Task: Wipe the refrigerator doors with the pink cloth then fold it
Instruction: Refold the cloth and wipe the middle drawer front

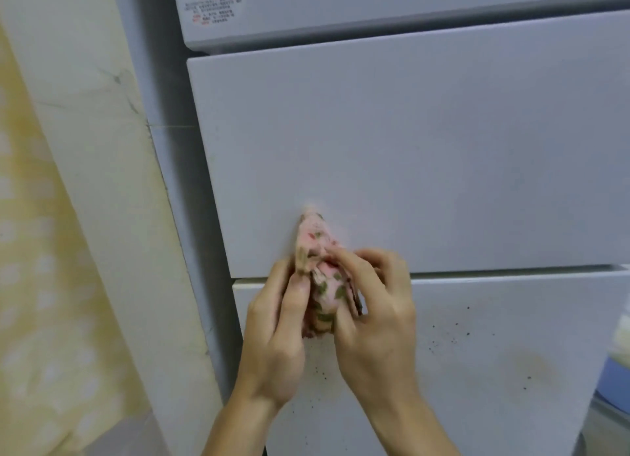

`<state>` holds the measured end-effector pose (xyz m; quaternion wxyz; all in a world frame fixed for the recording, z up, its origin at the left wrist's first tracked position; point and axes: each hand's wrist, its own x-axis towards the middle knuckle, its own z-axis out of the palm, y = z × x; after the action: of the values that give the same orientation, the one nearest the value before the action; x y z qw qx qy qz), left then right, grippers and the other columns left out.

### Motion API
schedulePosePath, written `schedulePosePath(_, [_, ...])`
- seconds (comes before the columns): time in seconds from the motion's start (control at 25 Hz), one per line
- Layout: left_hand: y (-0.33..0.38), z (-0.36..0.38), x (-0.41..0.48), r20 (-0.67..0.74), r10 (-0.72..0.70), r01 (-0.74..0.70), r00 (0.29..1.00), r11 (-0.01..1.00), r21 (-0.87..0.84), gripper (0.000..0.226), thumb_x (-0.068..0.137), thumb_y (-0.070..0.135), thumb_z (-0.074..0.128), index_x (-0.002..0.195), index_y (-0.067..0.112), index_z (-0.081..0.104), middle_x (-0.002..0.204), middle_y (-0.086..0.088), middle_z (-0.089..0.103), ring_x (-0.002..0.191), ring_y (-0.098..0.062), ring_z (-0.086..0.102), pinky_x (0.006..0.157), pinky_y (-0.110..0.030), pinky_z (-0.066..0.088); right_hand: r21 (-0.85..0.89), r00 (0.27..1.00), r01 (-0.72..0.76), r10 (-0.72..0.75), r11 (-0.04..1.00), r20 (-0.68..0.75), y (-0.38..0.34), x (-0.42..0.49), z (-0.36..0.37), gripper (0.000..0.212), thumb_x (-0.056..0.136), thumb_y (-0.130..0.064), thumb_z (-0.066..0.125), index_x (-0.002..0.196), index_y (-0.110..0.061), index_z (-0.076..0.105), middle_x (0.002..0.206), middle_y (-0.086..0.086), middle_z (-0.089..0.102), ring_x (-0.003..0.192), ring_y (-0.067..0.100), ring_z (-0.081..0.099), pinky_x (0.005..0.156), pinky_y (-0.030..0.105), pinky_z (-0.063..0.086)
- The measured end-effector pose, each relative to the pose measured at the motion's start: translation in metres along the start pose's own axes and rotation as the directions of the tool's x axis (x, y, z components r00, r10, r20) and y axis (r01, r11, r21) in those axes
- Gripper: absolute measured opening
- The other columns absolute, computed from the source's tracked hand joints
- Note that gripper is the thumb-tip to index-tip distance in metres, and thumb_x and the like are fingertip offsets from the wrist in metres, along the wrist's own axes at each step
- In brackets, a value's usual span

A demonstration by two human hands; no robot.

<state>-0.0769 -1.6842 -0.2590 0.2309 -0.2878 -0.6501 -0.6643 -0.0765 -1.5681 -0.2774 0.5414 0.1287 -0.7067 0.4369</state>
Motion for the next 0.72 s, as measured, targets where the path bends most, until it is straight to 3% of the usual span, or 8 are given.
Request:
schedulePosePath(0.16, [0.017, 0.004, 0.002, -0.031, -0.232, 0.228, 0.972, 0.968, -0.104, 0.03, 0.1, 0.035, 0.055, 0.105, 0.008, 0.067, 0.065, 0.0, 0.069, 0.054, -0.013, 0.067, 0.05, -0.022, 0.052, 0.015, 0.947, 0.112, -0.111, 0.994, 0.301, 0.001, 0.011, -0.017, 0.045, 0.093, -0.008, 0.06, 0.134, -0.024, 0.071, 0.113, -0.017, 0.061, 0.102, 0.005, 0.06, 0.088, 0.014, 0.048])
schedulePosePath(0.24, [0.017, -0.001, 0.005, -0.118, -0.254, 0.248, 0.96, 0.967, -0.059, 0.028, 0.096, 0.037, 0.057, 0.1, 0.014, 0.073, 0.075, -0.003, 0.077, 0.065, -0.016, 0.074, 0.056, -0.028, 0.055, 0.144, 0.94, -0.107, 0.053, 0.984, 0.337, 0.0, 0.019, -0.029, 0.029, 0.098, -0.003, 0.065, 0.114, -0.024, 0.077, 0.1, -0.016, 0.074, 0.094, 0.007, 0.069, 0.086, 0.018, 0.052])
schedulePosePath(0.32, [0.018, -0.006, 0.003, -0.158, -0.262, 0.258, 0.952, 0.965, -0.045, 0.025, 0.098, 0.037, 0.059, 0.1, 0.021, 0.077, 0.092, -0.003, 0.081, 0.085, -0.018, 0.079, 0.071, -0.035, 0.06, 0.253, 0.864, -0.384, 0.25, 0.888, 0.436, 0.0, 0.025, -0.043, 0.017, 0.098, -0.007, 0.069, 0.098, -0.023, 0.076, 0.091, -0.008, 0.078, 0.088, 0.011, 0.073, 0.083, 0.028, 0.056])
schedulePosePath(0.4, [0.021, -0.007, 0.001, -0.153, -0.286, 0.279, 0.946, 0.958, -0.068, 0.02, 0.099, 0.034, 0.064, 0.097, 0.021, 0.078, 0.094, -0.008, 0.081, 0.089, -0.025, 0.079, 0.076, -0.041, 0.062, 0.241, 0.732, -0.477, 0.231, 0.845, 0.642, -0.006, 0.029, -0.055, 0.014, 0.093, -0.021, 0.078, 0.106, -0.025, 0.072, 0.105, -0.006, 0.077, 0.101, 0.011, 0.073, 0.091, 0.029, 0.055])
schedulePosePath(0.44, [0.023, -0.005, 0.001, -0.145, -0.305, 0.295, 0.941, 0.951, -0.091, 0.016, 0.095, 0.035, 0.069, 0.096, 0.021, 0.077, 0.092, -0.011, 0.08, 0.087, -0.03, 0.079, 0.075, -0.044, 0.062, 0.181, 0.665, -0.452, 0.194, 0.873, 0.721, -0.011, 0.026, -0.055, 0.03, 0.088, -0.028, 0.084, 0.115, -0.027, 0.069, 0.113, -0.009, 0.074, 0.11, 0.009, 0.07, 0.096, 0.026, 0.054])
schedulePosePath(0.52, [0.025, -0.004, 0.0, -0.135, -0.32, 0.31, 0.938, 0.946, -0.093, 0.027, 0.081, 0.041, 0.079, 0.095, 0.019, 0.072, 0.091, -0.011, 0.079, 0.084, -0.03, 0.078, 0.074, -0.044, 0.062, 0.136, 0.677, -0.378, 0.174, 0.916, 0.715, -0.015, 0.019, -0.047, 0.039, 0.085, -0.027, 0.086, 0.119, -0.026, 0.067, 0.111, -0.011, 0.073, 0.107, 0.004, 0.068, 0.09, 0.02, 0.055])
schedulePosePath(0.6, [0.022, -0.006, 0.001, -0.11, -0.329, 0.319, 0.938, 0.943, -0.096, 0.031, 0.075, 0.045, 0.079, 0.092, 0.02, 0.074, 0.093, -0.007, 0.078, 0.084, -0.023, 0.075, 0.079, -0.045, 0.061, 0.2, 0.784, -0.427, 0.252, 0.882, 0.567, -0.016, 0.018, -0.042, 0.008, 0.094, -0.016, 0.077, 0.102, -0.015, 0.074, 0.088, -0.005, 0.075, 0.083, 0.005, 0.068, 0.076, 0.024, 0.053])
schedulePosePath(0.72, [0.023, -0.017, 0.001, -0.108, -0.313, 0.316, 0.944, 0.949, 0.011, 0.018, 0.092, 0.035, 0.07, 0.087, 0.021, 0.08, 0.093, -0.003, 0.08, 0.087, -0.015, 0.076, 0.08, -0.031, 0.058, 0.267, 0.685, -0.705, 0.534, 0.656, 0.496, -0.005, 0.03, -0.053, 0.016, 0.1, -0.017, 0.069, 0.088, -0.009, 0.077, 0.085, 0.011, 0.077, 0.078, 0.02, 0.069, 0.08, 0.037, 0.052])
